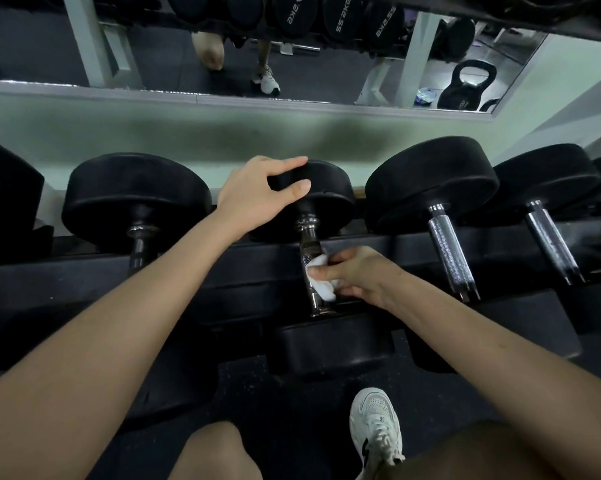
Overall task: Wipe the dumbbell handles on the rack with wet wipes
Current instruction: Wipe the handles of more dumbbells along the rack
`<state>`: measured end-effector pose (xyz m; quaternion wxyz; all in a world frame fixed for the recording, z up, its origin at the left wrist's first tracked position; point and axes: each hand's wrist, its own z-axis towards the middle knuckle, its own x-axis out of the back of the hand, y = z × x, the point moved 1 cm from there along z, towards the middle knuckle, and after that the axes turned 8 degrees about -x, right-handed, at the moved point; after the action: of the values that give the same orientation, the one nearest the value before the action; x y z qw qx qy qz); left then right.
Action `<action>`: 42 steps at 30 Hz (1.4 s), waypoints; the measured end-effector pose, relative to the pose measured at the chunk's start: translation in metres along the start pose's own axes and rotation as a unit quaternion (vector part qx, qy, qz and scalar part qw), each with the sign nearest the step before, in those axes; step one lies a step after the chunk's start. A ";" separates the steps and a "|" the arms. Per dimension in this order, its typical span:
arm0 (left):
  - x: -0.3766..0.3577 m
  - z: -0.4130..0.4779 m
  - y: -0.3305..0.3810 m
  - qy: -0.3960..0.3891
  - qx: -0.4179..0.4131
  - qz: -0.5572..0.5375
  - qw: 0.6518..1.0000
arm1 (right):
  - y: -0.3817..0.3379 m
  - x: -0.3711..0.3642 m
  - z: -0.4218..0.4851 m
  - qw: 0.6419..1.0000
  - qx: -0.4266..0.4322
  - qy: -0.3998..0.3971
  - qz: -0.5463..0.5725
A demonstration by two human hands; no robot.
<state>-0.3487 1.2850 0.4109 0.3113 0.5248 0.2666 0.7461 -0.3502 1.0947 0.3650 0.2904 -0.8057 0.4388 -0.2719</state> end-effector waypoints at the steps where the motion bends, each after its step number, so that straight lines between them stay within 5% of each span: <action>1: 0.001 0.000 -0.001 -0.008 -0.006 0.007 1.000 | 0.000 0.000 0.001 0.999 -0.009 -0.041 0.019; 4: 0.009 0.003 -0.002 -0.070 -0.030 0.046 0.996 | -0.002 -0.001 0.000 0.985 -0.020 -0.159 0.062; 10: 0.019 0.011 0.000 -0.155 -0.065 0.099 0.981 | 0.003 -0.002 0.007 0.978 0.008 -0.184 0.100; 31: 0.016 0.002 0.000 -0.090 -0.092 0.051 0.990 | -0.007 -0.011 -0.004 0.988 0.078 -0.127 0.044; 38: 0.013 -0.008 0.004 -0.077 -0.089 0.049 0.992 | -0.022 -0.009 0.006 0.993 0.109 -0.019 0.038; 42: 0.015 -0.030 0.012 0.072 -0.070 0.115 0.988 | -0.011 -0.005 -0.008 0.966 0.146 0.101 -0.186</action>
<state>-0.3834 1.2861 0.4201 0.2390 0.4742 0.1731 0.8295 -0.3516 1.1023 0.3775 0.3031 -0.7906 0.2635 -0.4622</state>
